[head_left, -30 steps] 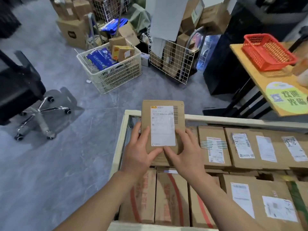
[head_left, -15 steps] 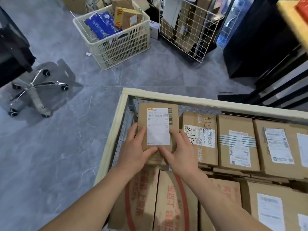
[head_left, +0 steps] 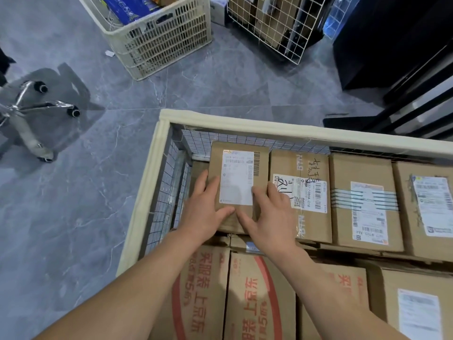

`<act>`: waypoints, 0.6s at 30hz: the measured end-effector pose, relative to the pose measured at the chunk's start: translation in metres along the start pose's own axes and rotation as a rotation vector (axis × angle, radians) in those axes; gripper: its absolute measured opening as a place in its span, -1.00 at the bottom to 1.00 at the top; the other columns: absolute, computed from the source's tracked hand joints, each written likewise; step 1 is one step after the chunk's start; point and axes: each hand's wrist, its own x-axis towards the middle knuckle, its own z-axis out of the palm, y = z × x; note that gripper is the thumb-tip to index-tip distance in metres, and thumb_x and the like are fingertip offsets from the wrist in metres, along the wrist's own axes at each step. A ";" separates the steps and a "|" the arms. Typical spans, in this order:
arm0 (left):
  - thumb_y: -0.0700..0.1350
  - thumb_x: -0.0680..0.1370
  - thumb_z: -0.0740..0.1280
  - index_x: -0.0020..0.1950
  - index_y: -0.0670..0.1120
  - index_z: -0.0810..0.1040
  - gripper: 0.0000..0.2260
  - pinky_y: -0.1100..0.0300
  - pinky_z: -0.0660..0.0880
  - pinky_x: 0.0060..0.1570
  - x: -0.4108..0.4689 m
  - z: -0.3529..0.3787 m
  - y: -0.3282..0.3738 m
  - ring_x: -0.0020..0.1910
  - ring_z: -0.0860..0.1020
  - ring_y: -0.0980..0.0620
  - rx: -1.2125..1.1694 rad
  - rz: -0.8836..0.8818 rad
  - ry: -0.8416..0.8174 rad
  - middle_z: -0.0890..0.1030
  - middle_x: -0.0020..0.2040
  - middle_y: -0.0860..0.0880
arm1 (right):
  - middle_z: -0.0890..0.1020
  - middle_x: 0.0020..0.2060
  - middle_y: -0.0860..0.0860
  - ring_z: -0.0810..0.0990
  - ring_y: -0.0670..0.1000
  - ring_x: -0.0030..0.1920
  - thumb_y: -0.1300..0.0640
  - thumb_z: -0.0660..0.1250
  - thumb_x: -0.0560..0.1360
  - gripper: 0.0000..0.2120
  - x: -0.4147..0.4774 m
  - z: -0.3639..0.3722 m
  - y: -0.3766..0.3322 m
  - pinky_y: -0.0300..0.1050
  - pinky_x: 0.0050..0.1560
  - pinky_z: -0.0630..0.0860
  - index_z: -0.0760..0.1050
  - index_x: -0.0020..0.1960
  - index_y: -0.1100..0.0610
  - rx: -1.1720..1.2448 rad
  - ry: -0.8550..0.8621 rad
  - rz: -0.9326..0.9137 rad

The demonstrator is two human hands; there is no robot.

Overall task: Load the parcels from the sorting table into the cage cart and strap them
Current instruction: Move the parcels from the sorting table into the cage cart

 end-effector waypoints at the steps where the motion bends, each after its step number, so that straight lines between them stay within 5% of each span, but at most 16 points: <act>1: 0.06 0.49 0.47 0.59 0.06 0.13 -0.22 0.12 0.13 0.46 0.002 0.003 -0.003 0.55 0.13 -0.01 -0.002 -0.004 -0.003 -0.05 0.61 0.07 | 0.46 0.20 0.03 0.32 0.03 -0.03 -0.30 0.30 0.48 -0.53 0.000 0.003 0.001 -0.10 -0.10 0.28 0.45 0.24 -0.03 -0.002 -0.013 -0.001; 8: 0.05 0.51 0.44 0.61 0.04 0.08 -0.22 0.13 0.10 0.46 0.011 0.010 -0.009 0.57 0.10 -0.03 0.039 -0.039 -0.041 -0.11 0.62 0.03 | 0.33 0.48 0.18 0.37 0.18 0.18 -0.21 0.43 0.42 -0.47 0.004 0.012 0.003 0.05 0.16 0.41 0.49 0.30 0.02 0.029 -0.037 0.015; 14: 0.09 0.54 0.39 0.58 0.02 0.06 -0.27 -0.01 0.37 0.37 0.014 0.002 0.005 0.47 0.30 -0.16 0.196 -0.066 -0.102 -0.13 0.62 -0.05 | 0.21 0.55 0.16 0.32 0.18 0.31 -0.17 0.41 0.46 -0.46 0.008 -0.002 -0.004 0.04 0.28 0.36 0.45 0.36 0.01 0.031 -0.139 0.032; 18: 0.07 0.52 0.39 0.52 -0.04 0.10 -0.31 -0.08 0.36 0.36 0.014 -0.007 0.017 0.51 0.11 -0.19 0.299 -0.050 -0.106 -0.20 0.59 -0.05 | 0.25 0.49 0.10 0.35 0.14 0.25 -0.09 0.39 0.46 -0.51 0.011 -0.021 -0.010 -0.01 0.20 0.41 0.39 0.35 -0.04 0.049 -0.239 0.025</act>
